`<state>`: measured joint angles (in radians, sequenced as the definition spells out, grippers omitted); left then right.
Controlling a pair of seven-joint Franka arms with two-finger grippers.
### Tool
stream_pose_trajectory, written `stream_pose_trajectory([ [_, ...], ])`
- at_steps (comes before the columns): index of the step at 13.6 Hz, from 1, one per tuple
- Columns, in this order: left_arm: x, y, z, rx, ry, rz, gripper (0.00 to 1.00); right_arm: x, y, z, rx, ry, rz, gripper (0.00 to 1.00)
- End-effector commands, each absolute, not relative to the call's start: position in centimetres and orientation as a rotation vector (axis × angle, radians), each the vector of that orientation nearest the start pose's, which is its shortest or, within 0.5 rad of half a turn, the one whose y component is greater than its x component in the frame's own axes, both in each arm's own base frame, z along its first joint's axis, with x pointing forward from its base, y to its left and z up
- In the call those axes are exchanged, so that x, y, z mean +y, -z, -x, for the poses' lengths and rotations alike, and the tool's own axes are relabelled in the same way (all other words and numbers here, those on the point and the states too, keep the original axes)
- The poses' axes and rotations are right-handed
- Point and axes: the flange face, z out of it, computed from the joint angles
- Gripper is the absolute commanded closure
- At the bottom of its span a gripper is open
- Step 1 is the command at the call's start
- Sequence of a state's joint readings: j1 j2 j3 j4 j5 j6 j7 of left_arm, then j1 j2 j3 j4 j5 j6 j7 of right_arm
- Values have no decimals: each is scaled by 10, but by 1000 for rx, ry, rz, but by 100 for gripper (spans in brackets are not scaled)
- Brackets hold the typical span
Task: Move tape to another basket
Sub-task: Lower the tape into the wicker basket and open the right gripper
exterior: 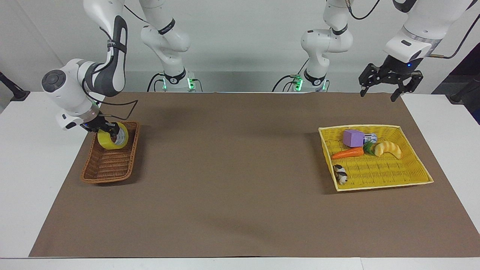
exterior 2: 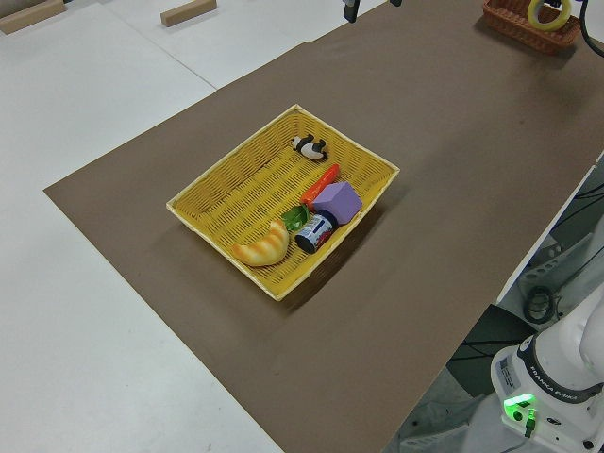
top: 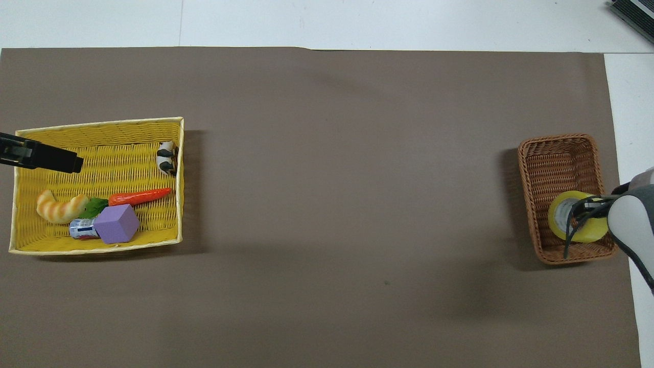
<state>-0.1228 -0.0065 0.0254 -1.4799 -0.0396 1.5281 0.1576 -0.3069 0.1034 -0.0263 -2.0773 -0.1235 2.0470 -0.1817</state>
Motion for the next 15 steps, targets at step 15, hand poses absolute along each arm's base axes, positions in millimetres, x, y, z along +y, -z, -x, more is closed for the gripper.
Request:
stream_pose_trajectory([
  [15,-51,-668,-540,402,86,3136,0,-185,-391,-538,104,-153,3260,0],
])
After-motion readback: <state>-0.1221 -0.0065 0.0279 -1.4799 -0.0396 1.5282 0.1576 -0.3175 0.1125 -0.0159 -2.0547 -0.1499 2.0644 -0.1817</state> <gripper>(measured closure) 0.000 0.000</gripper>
